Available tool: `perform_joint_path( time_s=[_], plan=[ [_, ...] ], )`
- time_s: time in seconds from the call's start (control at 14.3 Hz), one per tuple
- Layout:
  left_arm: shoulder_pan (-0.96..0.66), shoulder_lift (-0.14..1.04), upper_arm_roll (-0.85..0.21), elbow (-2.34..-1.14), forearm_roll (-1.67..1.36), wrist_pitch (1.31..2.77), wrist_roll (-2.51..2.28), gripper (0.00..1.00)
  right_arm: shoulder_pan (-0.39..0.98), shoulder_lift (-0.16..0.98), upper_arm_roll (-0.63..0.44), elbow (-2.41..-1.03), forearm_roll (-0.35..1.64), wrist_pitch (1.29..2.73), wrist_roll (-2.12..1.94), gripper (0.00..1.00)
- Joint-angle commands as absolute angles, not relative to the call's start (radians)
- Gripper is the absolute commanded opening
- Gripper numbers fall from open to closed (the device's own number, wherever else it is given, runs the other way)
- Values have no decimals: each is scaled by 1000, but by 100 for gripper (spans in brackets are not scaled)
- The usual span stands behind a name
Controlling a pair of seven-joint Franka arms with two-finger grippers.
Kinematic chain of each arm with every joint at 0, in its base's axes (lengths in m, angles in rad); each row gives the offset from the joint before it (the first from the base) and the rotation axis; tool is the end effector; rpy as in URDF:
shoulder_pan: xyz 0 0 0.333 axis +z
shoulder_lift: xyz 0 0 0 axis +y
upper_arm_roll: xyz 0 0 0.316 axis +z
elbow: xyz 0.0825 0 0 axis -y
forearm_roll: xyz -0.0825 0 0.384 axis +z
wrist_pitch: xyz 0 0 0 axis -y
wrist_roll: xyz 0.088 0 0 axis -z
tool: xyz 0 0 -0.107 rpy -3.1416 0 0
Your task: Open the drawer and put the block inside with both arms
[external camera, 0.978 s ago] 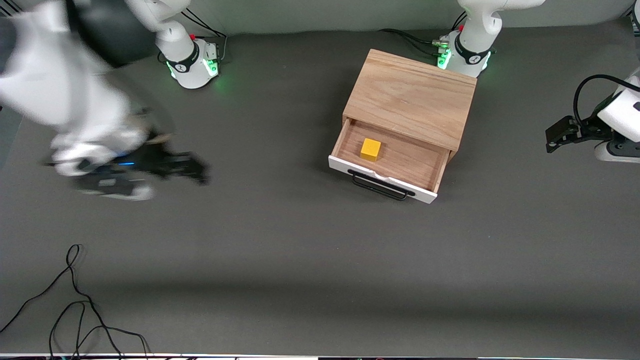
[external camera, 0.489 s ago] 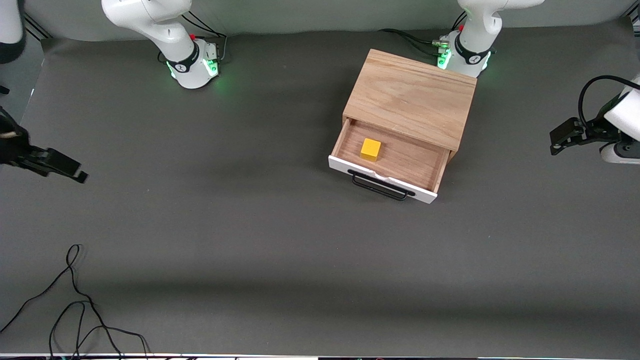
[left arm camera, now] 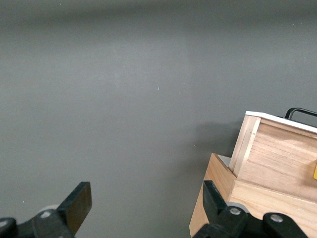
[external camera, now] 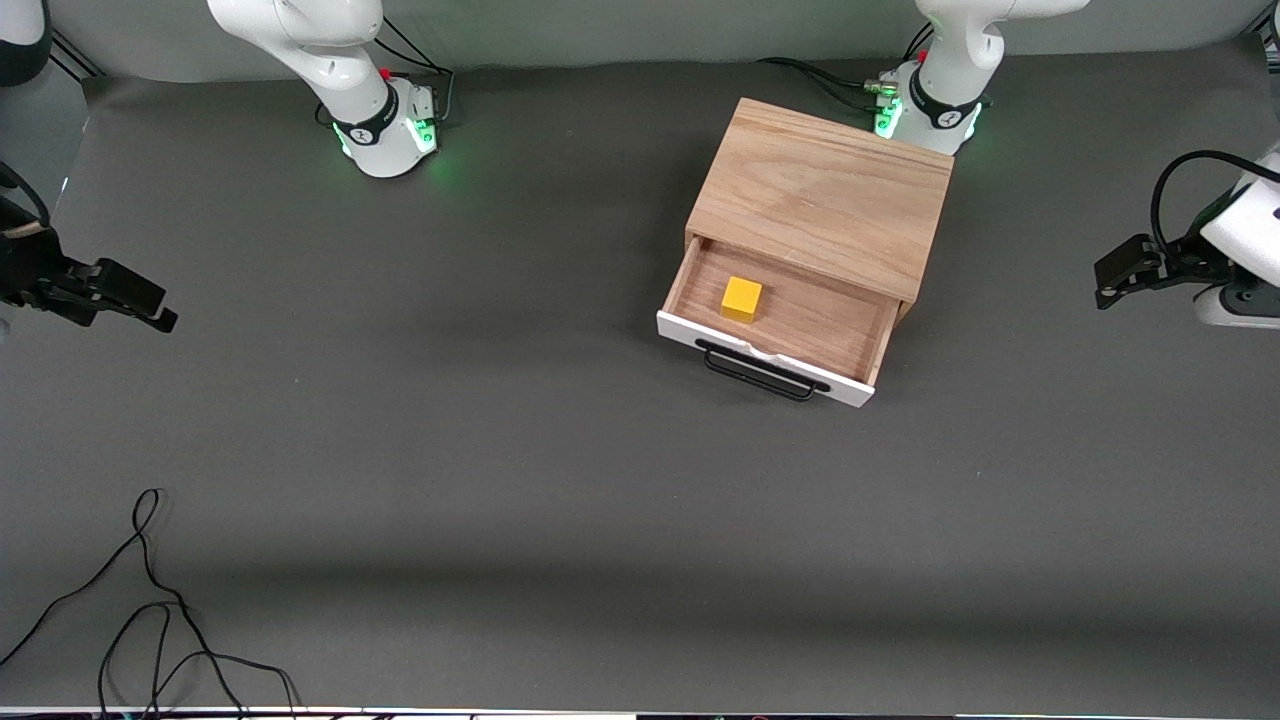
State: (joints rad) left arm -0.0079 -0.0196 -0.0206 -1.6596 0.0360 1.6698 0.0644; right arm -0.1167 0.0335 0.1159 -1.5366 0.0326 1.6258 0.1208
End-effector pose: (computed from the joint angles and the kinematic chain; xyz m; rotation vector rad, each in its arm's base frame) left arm 0.5561 -0.0124 0.6020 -3.1009 0.1488 -0.0452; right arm 0.5707 0.0017 0.6271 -3.0949 0.1900 -0.0832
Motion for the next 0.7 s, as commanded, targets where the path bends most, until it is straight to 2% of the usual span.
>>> perform_joint_path(
  time_s=[0.0, 0.63],
  plan=[
    [-26, -11, -3, -1629, 28, 1638, 69, 100, -130, 34, 126, -1549, 23, 1617, 80, 100],
    [-26, -15, -3, -1635, -15, 1566, 63, 100, -132, 51, 126, -1540, 23, 1582, 64, 100]
  ],
)
